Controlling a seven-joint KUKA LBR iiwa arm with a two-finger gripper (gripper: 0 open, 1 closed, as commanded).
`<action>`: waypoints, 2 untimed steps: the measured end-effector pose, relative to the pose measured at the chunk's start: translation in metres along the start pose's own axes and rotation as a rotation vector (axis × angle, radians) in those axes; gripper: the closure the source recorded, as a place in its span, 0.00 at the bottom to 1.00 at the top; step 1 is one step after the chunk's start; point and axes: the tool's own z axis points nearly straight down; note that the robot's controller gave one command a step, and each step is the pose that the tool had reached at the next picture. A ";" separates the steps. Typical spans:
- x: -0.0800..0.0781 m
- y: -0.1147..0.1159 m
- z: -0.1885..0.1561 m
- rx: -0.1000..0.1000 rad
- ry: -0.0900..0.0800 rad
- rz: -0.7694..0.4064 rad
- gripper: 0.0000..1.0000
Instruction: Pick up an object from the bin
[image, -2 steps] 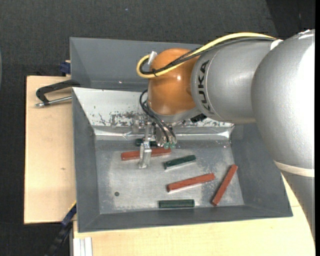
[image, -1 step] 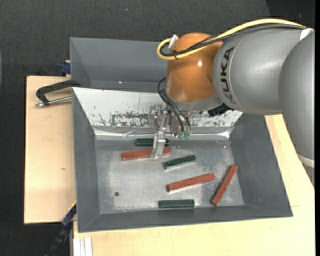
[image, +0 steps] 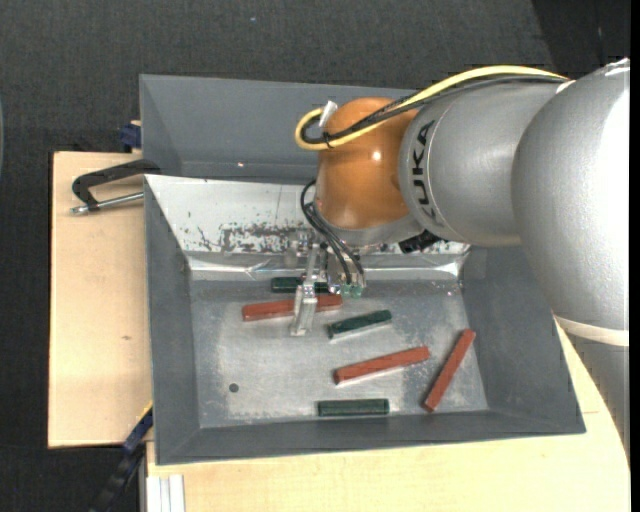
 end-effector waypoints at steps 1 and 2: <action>-0.001 0.001 0.043 -0.002 -0.008 0.014 0.00; -0.001 -0.002 0.039 -0.004 -0.012 0.031 1.00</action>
Offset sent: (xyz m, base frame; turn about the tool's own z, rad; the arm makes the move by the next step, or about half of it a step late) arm -0.0023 -0.0048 -0.0439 0.0323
